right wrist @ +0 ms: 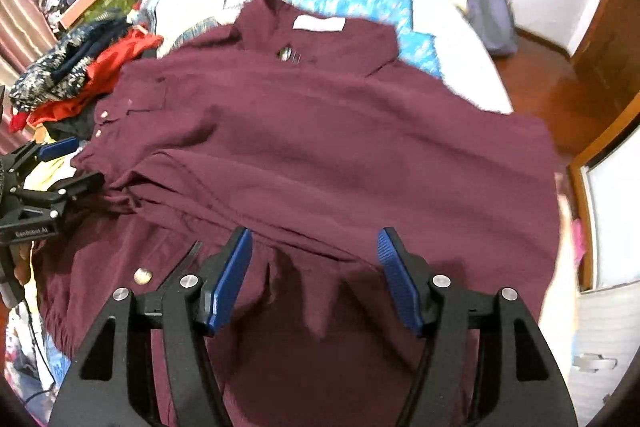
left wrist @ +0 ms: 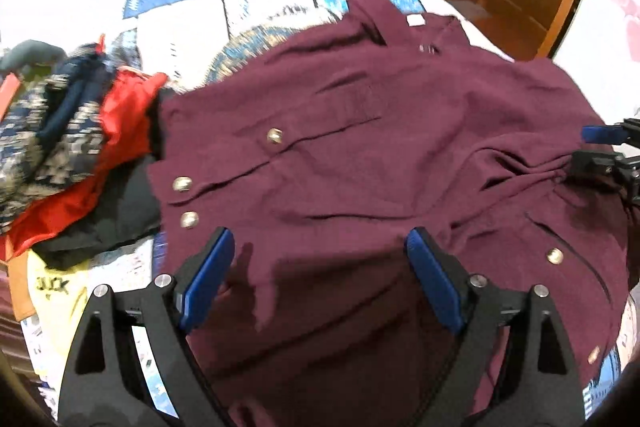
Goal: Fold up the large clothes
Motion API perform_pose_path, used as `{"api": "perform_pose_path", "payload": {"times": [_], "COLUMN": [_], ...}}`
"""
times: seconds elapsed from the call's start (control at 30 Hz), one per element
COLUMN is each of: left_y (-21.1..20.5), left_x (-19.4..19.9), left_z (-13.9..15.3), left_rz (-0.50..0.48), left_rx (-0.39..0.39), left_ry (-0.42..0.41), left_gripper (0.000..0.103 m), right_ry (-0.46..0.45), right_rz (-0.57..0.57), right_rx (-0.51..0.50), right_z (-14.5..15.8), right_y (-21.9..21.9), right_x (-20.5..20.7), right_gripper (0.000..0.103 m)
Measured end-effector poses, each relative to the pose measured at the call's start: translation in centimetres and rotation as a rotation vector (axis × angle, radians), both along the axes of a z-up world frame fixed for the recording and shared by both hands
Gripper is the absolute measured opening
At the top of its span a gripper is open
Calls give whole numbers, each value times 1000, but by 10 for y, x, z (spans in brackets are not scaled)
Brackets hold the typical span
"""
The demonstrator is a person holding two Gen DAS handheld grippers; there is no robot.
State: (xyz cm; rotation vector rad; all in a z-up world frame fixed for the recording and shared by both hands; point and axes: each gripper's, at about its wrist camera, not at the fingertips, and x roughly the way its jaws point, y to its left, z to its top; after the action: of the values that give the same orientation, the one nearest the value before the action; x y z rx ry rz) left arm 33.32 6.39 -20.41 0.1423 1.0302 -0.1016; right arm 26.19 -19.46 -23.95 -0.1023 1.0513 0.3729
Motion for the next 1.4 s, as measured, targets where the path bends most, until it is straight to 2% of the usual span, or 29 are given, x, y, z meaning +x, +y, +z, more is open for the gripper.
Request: {"api": "perform_pose_path", "payload": {"times": [0.23, 0.37, 0.47, 0.6, 0.73, 0.93, 1.07, 1.2, 1.27, 1.33, 1.4], "left_y": [31, 55, 71, 85, 86, 82, 75, 77, 79, 79, 76], "left_x": [-44, -66, -82, -106, -125, -143, -138, -133, -131, -130, -131], "left_z": [42, 52, 52, 43, 20, -12, -31, -38, -40, -40, -38], "left_rz": [84, 135, 154, 172, 172, 182, 172, 198, 192, 179, 163], "left_rx": [-34, -65, -79, -99, -138, -207, -204, -255, -297, -352, -392], "left_ry": [-102, -108, -98, -61, 31, 111, 146, 151, 156, 163, 163], "left_gripper": [88, 88, 88, 88, 88, 88, 88, 87, 76, 57, 44], "right_ry": [-157, -213, -220, -185, -109, -1, 79, 149, 151, 154, 148], "right_rz": [-23, -46, -69, -108, -132, -157, -184, -230, -246, -256, -275], "right_rx": [-45, -95, -110, -119, -139, -131, -53, 48, 99, 148, 189], "right_z": [42, 54, 56, 45, 22, -11, -32, -48, -49, -50, -50], "right_y": [-29, -45, -61, -78, -90, -99, -108, -119, -123, -129, -135], "right_x": [-39, -58, -69, -83, -91, -105, -115, -118, -117, -112, -109], "right_gripper": [61, 61, 61, 61, 61, 61, 61, 61, 61, 61, 61]}}
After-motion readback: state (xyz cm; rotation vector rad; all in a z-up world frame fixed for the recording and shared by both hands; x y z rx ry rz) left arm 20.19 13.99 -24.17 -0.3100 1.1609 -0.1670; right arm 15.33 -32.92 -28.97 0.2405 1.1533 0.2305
